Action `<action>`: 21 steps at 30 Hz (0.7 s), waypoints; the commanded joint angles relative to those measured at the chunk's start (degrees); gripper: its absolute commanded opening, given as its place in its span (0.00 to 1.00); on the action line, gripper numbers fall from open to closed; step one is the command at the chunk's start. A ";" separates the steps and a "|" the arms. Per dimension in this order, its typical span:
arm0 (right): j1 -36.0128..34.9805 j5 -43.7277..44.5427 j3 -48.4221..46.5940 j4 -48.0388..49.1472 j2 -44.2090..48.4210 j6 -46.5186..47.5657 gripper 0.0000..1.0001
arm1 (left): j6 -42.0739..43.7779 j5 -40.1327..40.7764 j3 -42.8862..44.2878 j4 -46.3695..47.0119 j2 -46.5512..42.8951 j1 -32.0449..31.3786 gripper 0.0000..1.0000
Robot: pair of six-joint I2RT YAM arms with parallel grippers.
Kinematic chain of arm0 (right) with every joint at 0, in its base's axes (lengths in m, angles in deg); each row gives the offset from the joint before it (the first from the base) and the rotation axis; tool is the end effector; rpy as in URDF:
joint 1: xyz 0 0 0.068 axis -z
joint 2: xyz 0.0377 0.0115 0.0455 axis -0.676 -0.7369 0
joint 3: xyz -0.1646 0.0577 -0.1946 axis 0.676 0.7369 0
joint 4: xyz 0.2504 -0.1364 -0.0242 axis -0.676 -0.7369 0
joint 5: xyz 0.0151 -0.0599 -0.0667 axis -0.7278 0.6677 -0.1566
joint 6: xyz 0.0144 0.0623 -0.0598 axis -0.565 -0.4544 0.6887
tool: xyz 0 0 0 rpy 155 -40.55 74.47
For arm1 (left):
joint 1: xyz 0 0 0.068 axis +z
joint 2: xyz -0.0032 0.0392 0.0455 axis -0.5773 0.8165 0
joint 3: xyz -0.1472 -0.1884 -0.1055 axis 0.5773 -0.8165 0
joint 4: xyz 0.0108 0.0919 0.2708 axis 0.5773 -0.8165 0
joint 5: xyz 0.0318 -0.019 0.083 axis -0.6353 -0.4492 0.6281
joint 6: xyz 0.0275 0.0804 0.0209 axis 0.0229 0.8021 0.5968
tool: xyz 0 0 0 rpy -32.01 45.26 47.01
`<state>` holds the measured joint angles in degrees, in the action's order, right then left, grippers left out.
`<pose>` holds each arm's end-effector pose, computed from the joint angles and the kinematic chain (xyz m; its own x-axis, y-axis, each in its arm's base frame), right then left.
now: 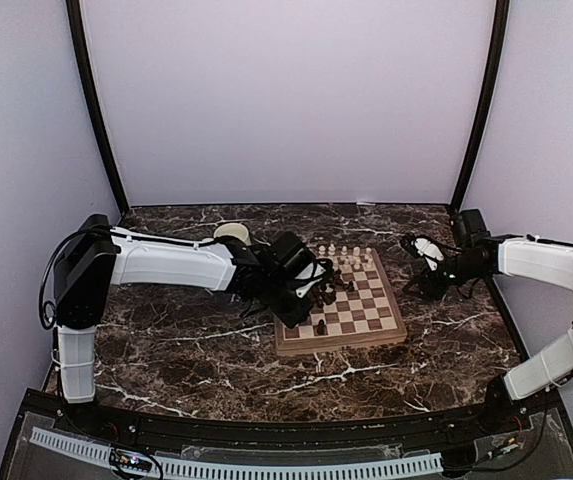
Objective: Set up the chess pieces on the board
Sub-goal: Place the pawn at g7.
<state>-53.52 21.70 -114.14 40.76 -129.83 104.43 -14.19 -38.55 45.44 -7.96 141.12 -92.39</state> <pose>0.3025 0.0910 0.1432 -0.5276 -0.5427 -0.6535 -0.7359 0.6763 0.0325 0.2661 -0.4085 0.1306 -0.4798 0.6324 -0.6081 0.8046 0.5936 -0.0175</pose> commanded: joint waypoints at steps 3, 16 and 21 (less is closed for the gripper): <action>0.22 0.27 -1.31 0.26 -0.32 0.31 0.43 | 0.32 -0.34 1.45 -1.31 0.01 -0.09 0.14; 0.17 0.21 -1.40 0.08 -0.25 0.31 0.43 | 0.08 -0.54 1.69 -1.96 0.15 -0.10 0.21; 0.17 0.13 -1.47 0.03 -0.15 0.36 0.43 | -0.44 -0.37 2.36 -2.55 -0.09 -0.09 0.25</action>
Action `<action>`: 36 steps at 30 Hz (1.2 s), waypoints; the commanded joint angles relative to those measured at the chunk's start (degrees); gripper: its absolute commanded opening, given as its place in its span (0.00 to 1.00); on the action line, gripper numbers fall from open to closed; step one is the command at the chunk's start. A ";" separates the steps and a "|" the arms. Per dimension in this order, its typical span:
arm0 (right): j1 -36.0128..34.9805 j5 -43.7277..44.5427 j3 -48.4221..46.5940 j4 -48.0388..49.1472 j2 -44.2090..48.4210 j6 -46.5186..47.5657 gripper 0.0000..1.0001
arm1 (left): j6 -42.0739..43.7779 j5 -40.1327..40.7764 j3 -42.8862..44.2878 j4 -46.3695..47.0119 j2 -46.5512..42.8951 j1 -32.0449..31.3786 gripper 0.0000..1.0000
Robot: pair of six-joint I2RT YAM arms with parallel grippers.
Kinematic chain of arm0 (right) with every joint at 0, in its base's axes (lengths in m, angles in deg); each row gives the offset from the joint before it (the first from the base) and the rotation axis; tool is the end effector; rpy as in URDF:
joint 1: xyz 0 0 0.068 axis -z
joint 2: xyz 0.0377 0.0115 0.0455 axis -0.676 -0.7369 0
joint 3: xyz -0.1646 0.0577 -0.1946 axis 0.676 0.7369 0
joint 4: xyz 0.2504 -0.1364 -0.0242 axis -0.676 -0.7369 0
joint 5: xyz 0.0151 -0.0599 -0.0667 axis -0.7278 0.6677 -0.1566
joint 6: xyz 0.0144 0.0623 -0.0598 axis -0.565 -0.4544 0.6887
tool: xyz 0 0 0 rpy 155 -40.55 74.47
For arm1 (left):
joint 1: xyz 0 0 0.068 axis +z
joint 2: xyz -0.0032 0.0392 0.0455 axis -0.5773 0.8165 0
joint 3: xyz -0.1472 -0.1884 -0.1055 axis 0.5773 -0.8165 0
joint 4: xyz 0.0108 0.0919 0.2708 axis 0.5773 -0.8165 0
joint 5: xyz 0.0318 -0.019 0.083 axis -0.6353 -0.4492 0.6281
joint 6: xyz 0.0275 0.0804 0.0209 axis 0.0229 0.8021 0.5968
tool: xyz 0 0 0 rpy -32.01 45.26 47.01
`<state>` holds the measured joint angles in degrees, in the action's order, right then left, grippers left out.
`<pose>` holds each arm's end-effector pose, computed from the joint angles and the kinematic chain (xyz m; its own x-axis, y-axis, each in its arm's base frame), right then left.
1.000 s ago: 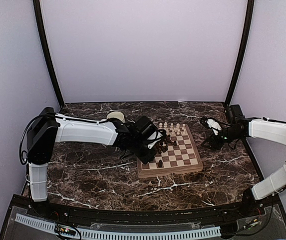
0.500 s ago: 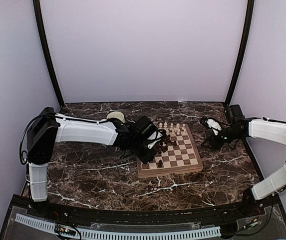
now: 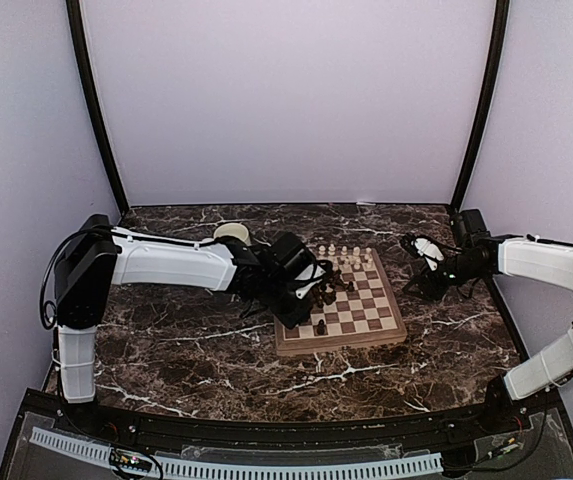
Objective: Set up the chess pieces on the board
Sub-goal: Place the pawn at g7, then pick up the pawn from the chessboard.
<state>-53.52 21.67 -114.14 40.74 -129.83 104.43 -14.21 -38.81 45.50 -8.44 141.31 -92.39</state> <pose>0.3024 0.0911 0.1432 -0.5278 -0.5426 -0.6535 -0.7361 0.6761 0.0330 0.2654 -0.4081 0.1287 -0.4836 0.6378 -0.5994 0.8059 0.5917 -0.0206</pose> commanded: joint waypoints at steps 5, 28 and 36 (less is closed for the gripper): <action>-0.95 -0.67 -4.42 -2.42 0.29 1.63 0.43 | 0.48 2.64 5.58 -3.64 -3.75 -0.11 0.34; -22.33 2.24 -32.94 -16.24 -25.73 8.67 0.39 | -14.41 -13.03 -7.42 15.20 -18.86 23.53 0.45; -23.82 1.98 -39.26 -19.59 -32.40 6.05 0.45 | -14.13 -14.00 -7.39 15.07 -20.18 23.64 0.46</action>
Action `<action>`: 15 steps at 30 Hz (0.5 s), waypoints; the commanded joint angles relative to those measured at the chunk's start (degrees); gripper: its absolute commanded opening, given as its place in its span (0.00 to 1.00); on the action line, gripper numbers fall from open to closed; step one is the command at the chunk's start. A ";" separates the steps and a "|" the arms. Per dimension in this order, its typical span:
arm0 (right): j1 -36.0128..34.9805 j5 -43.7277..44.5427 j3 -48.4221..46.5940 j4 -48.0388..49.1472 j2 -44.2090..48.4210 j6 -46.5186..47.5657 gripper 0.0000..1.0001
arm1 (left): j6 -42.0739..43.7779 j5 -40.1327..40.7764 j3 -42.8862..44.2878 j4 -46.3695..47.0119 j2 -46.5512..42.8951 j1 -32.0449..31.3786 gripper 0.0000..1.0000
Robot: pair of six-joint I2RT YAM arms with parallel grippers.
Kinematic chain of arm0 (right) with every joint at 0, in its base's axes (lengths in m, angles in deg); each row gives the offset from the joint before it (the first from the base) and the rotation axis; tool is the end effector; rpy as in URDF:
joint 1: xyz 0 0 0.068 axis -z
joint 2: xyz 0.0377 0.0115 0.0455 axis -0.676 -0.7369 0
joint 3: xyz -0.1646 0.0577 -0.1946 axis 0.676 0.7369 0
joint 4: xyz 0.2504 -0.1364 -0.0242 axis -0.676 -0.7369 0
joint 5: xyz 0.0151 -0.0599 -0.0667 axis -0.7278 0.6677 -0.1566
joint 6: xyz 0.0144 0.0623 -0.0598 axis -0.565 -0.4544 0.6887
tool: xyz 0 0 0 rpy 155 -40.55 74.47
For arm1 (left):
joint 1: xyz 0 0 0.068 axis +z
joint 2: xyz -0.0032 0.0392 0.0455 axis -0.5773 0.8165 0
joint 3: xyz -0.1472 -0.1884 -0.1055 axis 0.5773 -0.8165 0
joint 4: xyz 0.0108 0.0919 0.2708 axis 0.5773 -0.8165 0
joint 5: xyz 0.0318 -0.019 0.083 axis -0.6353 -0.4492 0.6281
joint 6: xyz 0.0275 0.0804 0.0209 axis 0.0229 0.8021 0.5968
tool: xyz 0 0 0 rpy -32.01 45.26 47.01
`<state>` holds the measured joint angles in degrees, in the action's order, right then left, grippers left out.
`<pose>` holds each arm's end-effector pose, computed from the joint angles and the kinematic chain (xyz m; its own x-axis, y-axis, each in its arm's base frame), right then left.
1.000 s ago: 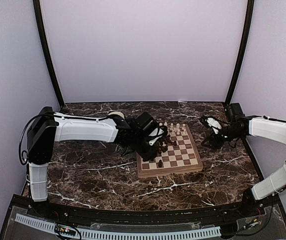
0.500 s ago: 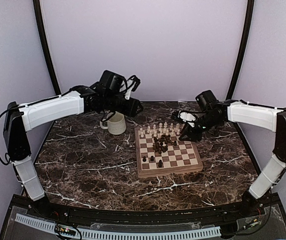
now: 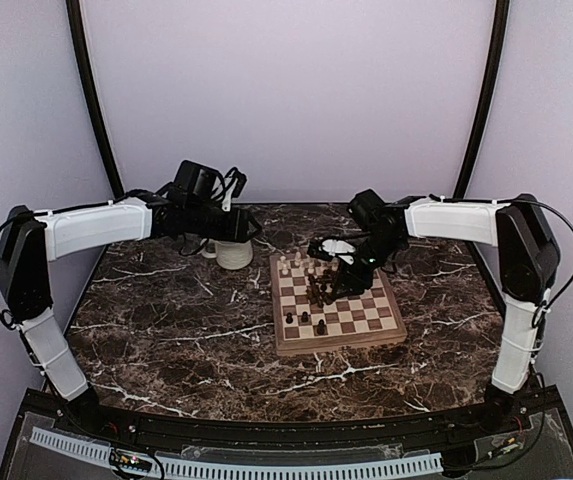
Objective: Set up the chess pieces on the board
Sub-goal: Pick up the pawn from the chessboard.
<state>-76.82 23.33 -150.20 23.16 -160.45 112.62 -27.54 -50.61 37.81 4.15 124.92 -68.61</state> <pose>0.3372 0.2659 0.1423 -0.2374 -0.8263 -0.5107 -0.9689 0.2392 0.0633 0.3811 -0.2681 0.2342 -0.6162 0.0660 -0.7849 0.5160 0.7867 -0.3389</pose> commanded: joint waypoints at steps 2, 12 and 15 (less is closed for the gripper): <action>-0.52 1.42 -3.59 -1.45 -2.49 -2.73 0.43 | -1.14 -2.97 0.27 2.61 -3.82 -0.20 0.46; -0.52 0.99 -5.15 -1.98 -5.46 -2.96 0.29 | -1.68 -4.65 0.14 2.86 -3.36 -0.14 0.45; -0.52 0.97 -5.47 -1.85 -5.43 -3.36 0.21 | -1.60 -4.83 0.14 2.84 -3.15 -0.13 0.45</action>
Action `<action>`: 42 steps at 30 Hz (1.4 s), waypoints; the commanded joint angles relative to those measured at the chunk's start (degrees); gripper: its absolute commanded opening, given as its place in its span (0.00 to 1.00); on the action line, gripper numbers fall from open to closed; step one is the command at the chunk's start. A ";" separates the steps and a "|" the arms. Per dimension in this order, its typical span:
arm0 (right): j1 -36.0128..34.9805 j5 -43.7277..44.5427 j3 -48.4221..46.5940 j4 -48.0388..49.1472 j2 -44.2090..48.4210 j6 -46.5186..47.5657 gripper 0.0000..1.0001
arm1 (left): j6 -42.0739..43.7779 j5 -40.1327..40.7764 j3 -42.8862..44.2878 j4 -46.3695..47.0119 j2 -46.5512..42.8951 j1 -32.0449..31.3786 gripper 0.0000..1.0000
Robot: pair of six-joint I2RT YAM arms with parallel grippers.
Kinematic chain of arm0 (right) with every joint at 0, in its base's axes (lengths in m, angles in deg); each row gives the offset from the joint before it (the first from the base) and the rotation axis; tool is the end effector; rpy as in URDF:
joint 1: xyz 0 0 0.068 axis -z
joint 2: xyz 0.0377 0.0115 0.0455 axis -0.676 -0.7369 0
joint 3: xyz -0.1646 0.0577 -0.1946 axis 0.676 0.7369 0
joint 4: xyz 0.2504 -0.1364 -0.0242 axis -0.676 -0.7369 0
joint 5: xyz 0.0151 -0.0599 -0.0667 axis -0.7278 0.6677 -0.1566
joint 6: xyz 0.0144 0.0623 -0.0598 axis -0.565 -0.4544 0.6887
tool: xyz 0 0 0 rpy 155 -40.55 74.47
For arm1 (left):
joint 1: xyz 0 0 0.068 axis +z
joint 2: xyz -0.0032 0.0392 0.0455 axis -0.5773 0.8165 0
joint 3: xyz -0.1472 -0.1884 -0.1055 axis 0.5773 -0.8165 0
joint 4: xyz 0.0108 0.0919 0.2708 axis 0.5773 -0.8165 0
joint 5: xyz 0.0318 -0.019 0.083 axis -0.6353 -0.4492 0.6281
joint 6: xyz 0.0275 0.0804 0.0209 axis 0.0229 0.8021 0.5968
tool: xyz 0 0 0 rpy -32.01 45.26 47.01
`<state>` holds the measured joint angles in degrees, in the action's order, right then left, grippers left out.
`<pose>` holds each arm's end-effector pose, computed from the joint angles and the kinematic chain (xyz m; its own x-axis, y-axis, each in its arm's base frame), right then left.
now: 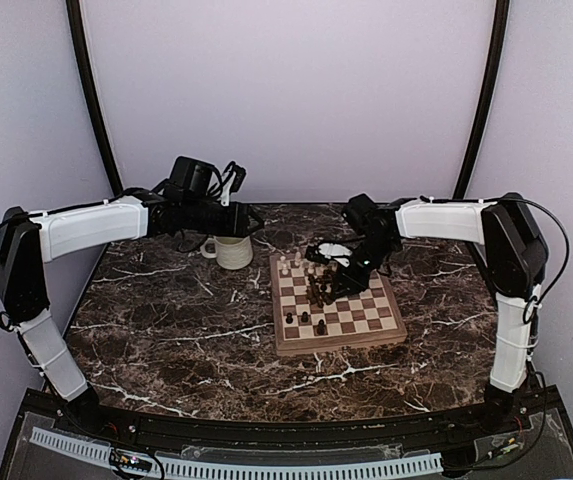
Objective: Set up the chess pieces on the board
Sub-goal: Pick up the pawn from the chessboard, then place the pawn at f7.
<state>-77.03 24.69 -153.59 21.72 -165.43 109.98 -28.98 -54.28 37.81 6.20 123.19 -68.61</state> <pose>0.3464 0.2720 0.1232 -0.3006 -0.8364 -0.4584 -0.9527 0.2860 0.1028 0.3766 -0.2710 0.2528 -0.5972 0.0305 -0.8015 0.5566 0.7353 -0.3867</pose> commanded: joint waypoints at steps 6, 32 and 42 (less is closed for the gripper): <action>-0.22 1.66 -1.78 -0.21 1.79 -1.02 0.09 | 0.01 -1.15 0.10 0.87 -1.26 -0.14 0.45; -9.61 5.11 2.69 -1.86 5.77 0.85 0.05 | 0.70 -1.73 0.42 0.52 -0.93 -0.19 0.45; -10.57 5.42 -0.98 -2.71 1.31 0.04 0.05 | 0.99 -2.10 0.59 0.26 -1.30 -0.14 0.45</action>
<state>-87.20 29.78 -152.24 19.69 -163.25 110.37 -28.94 -55.55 37.81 6.22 123.19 -68.61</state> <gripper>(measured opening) 0.083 0.454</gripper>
